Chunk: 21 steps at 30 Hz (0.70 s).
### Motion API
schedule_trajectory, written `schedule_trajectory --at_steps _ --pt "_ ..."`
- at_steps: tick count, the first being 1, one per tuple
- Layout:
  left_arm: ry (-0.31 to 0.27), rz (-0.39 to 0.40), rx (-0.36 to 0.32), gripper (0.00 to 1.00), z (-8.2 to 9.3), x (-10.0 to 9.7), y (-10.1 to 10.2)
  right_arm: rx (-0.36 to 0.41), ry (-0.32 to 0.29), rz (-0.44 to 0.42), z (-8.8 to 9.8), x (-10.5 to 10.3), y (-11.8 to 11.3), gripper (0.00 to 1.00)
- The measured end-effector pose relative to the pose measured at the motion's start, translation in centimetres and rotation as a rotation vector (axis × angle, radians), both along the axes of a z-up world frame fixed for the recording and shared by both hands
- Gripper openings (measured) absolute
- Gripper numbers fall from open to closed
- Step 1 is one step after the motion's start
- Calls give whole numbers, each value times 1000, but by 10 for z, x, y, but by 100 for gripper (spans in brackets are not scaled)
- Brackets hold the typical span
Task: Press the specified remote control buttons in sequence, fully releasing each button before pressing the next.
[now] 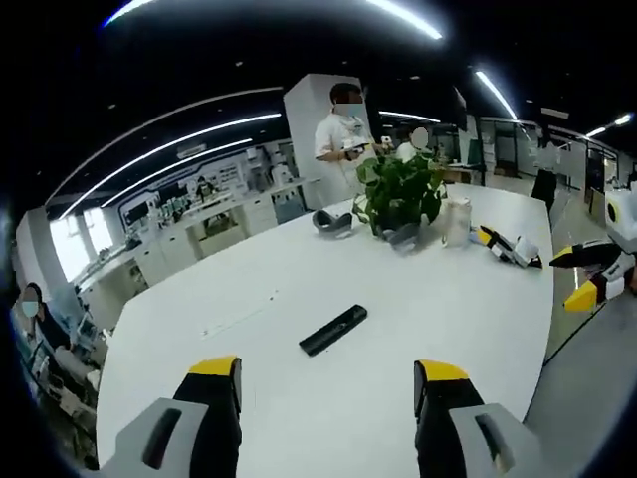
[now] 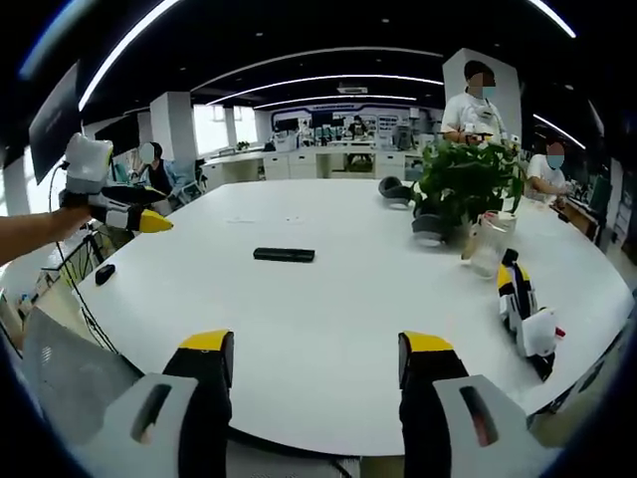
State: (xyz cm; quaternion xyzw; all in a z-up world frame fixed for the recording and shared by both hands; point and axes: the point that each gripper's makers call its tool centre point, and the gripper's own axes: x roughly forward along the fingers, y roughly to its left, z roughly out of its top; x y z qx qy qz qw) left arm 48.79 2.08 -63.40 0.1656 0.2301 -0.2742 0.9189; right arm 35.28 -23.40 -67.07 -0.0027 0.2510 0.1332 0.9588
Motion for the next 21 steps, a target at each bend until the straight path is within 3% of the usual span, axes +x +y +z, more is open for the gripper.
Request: schedule_trajectory --at_steps 14,21 --pt "126 -173 56 71 -17 47 -41 10 9 2 -1 -1 1 67" --pt "200 -281 167 69 -40 67 -54 10 16 5 -2 -2 1 67"
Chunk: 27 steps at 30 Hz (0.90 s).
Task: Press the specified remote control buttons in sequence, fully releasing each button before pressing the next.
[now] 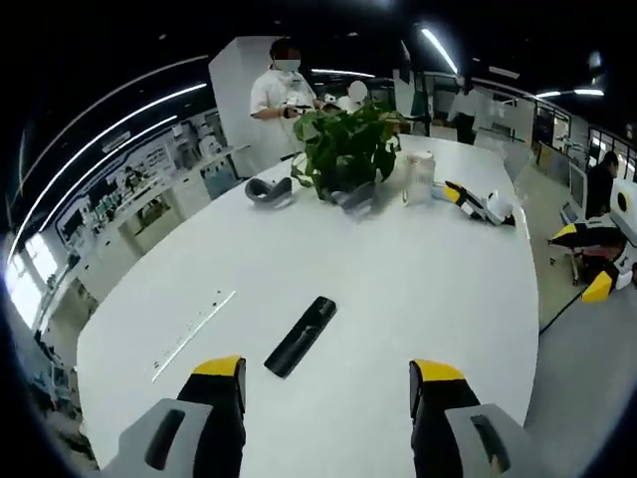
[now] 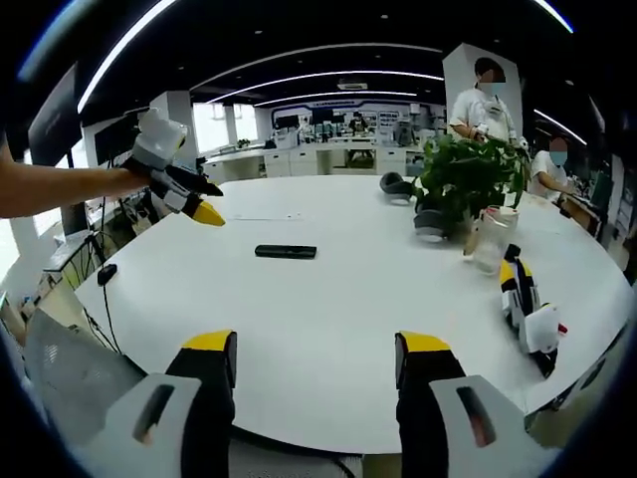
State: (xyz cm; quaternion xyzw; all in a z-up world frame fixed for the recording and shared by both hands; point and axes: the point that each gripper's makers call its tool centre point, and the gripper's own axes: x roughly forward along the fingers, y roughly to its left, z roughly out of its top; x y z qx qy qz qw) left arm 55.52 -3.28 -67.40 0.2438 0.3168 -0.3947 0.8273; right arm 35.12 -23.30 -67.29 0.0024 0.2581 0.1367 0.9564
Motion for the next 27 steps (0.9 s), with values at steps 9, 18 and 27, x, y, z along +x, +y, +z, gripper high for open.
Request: schedule_trajectory --at_steps 9,18,27 --pt "81 -96 98 65 -26 26 -6 -6 1 -12 -1 1 -2 66" --pt "124 -242 235 55 -57 51 -11 -9 21 -30 -4 1 -5 65" --pt "205 -308 289 43 -80 73 -19 -14 32 -40 -6 2 -8 64"
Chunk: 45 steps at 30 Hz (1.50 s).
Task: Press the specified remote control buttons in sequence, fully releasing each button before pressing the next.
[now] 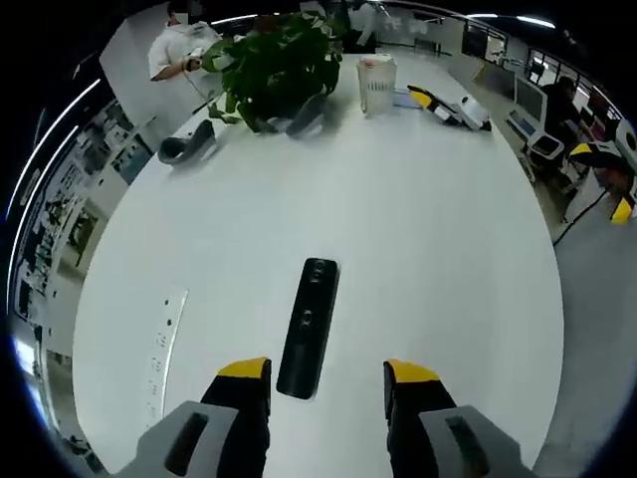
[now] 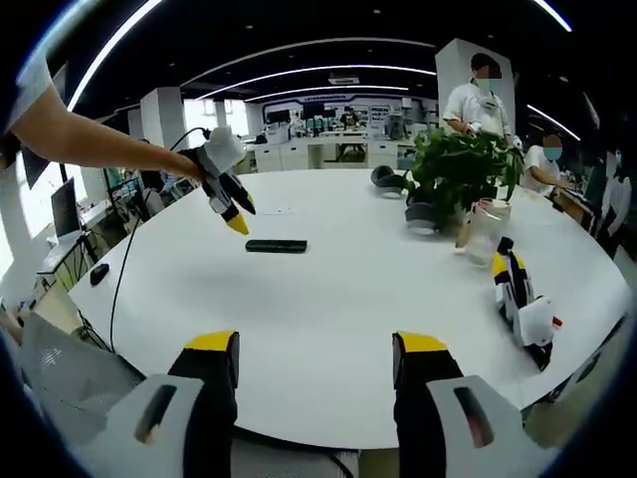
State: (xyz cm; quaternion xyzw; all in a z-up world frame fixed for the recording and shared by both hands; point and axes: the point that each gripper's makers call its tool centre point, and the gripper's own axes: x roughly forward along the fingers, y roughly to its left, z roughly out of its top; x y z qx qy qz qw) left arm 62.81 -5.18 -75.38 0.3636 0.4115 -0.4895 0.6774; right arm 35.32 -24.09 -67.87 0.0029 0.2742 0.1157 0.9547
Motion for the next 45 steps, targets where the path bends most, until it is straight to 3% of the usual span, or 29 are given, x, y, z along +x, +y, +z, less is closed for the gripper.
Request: schedule_trajectory --at_steps 3,17,34,45 --pt "30 -15 14 37 -11 7 0 -3 5 -4 -1 0 -1 64" --pt "82 -56 155 35 -60 22 14 -10 23 -18 -4 0 -5 63" --pt "121 -64 211 28 -80 28 26 -32 36 -30 -8 1 -7 62" --pt "134 -72 222 25 -77 28 24 -37 42 -29 -9 0 -6 61"
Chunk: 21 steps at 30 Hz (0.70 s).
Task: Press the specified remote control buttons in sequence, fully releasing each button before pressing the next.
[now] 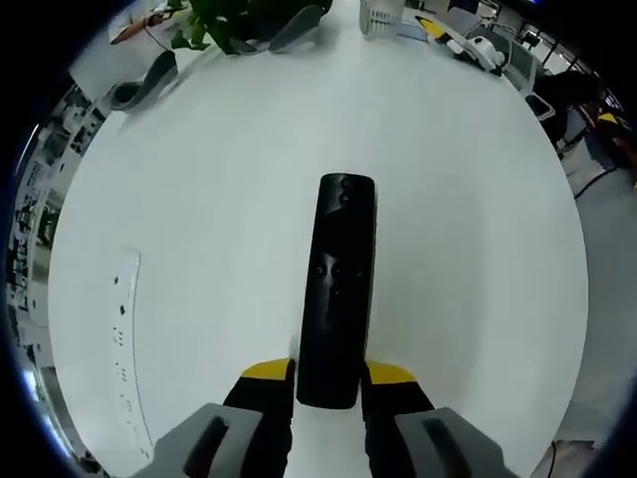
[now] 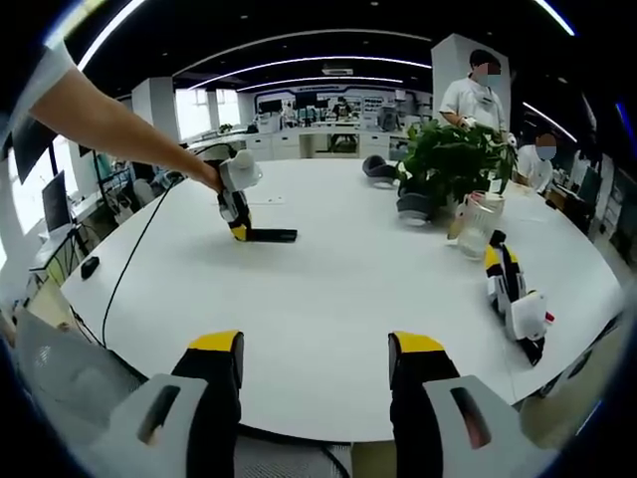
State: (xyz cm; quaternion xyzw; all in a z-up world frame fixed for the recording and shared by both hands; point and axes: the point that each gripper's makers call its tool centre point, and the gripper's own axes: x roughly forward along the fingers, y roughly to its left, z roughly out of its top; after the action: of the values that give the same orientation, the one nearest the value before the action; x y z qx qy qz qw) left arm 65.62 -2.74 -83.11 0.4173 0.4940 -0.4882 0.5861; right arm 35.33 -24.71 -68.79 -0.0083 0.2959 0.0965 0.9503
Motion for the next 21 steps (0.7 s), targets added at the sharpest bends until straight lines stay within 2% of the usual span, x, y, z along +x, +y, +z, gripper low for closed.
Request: schedule_trajectory --at_steps 12,21 --pt "-16 -10 39 23 1 -5 0 0 -6 -3 1 0 -1 61" --pt "-11 37 35 23 1 -16 1 1 -12 -2 2 0 -1 60"
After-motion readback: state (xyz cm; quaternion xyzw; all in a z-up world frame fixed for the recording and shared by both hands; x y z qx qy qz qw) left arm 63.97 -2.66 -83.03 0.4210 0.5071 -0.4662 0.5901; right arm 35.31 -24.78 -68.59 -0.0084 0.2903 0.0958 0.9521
